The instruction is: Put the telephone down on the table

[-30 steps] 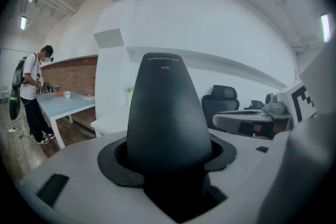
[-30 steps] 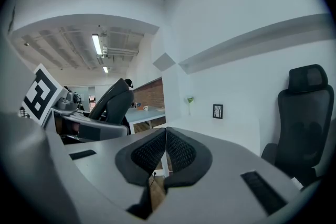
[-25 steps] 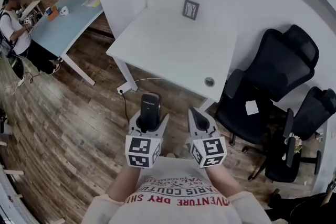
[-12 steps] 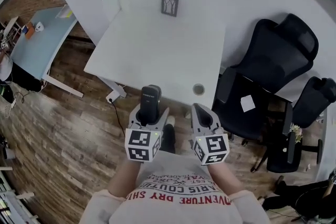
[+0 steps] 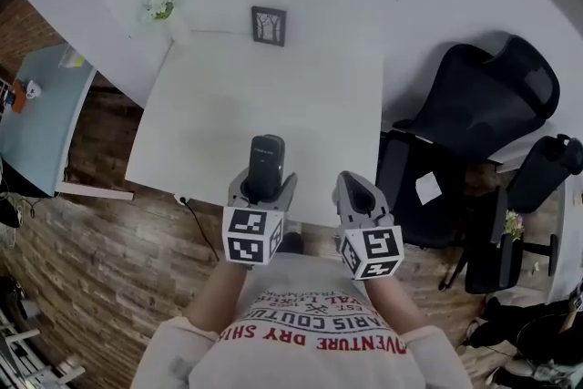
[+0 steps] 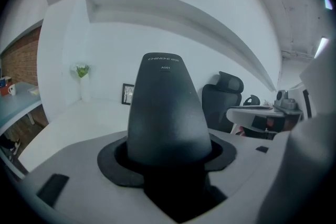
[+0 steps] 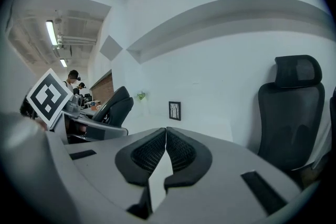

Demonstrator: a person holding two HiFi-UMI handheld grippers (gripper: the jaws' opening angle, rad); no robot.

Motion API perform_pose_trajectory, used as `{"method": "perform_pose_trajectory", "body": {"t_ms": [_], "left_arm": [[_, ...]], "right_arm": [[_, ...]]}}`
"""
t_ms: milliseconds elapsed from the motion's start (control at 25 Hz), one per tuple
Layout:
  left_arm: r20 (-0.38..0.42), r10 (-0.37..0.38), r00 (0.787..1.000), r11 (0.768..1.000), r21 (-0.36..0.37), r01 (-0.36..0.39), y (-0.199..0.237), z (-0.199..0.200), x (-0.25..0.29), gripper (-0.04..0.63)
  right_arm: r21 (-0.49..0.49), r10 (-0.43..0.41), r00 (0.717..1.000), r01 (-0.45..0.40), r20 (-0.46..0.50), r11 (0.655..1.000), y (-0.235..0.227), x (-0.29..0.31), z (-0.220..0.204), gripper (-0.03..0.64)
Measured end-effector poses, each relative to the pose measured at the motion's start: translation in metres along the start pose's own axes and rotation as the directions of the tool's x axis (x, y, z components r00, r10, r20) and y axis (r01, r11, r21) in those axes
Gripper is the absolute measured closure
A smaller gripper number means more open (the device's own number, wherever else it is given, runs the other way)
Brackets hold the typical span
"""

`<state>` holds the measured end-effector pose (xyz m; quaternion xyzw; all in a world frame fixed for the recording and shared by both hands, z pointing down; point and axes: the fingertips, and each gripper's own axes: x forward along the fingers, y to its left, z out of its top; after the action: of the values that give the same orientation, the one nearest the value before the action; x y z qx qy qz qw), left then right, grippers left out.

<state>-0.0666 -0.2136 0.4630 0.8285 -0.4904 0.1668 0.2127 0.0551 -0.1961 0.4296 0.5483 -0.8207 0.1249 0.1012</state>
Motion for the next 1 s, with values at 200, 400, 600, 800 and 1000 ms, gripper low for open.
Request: {"method": "perform_pose_trajectory", "body": {"t_ms": [200, 400, 600, 800, 1000], "left_arm": [[-0.066, -0.036, 0.997, 0.999, 0.012, 0.036, 0.010, 0.008, 0.045, 0.298], [-0.112, -0.058, 0.992, 0.998, -0.016, 0.057, 0.013, 0.000, 0.083, 0.299], [-0.183, -0.037, 0.983, 0.999, -0.040, 0.030, 0.024, -0.021, 0.120, 0.298], [-0.277, -0.032, 0.960, 0.995, -0.100, 0.005, 0.029, -0.045, 0.164, 0.298], [-0.363, 0.011, 0.932, 0.997, -0.068, -0.038, 0.039, -0.060, 0.209, 0.298]], "right_arm": [[0.003, -0.052, 0.998, 0.052, -0.027, 0.999, -0.026, 0.042, 0.006, 0.592], [0.025, -0.074, 0.995, 0.076, -0.067, 0.997, -0.049, 0.070, -0.003, 0.592], [0.041, -0.062, 0.993, 0.066, -0.100, 0.997, -0.062, 0.093, -0.010, 0.592], [0.067, -0.049, 0.988, 0.059, -0.145, 0.996, -0.088, 0.108, -0.017, 0.592], [0.081, -0.026, 0.983, 0.041, -0.181, 0.996, -0.111, 0.130, -0.033, 0.592]]}}
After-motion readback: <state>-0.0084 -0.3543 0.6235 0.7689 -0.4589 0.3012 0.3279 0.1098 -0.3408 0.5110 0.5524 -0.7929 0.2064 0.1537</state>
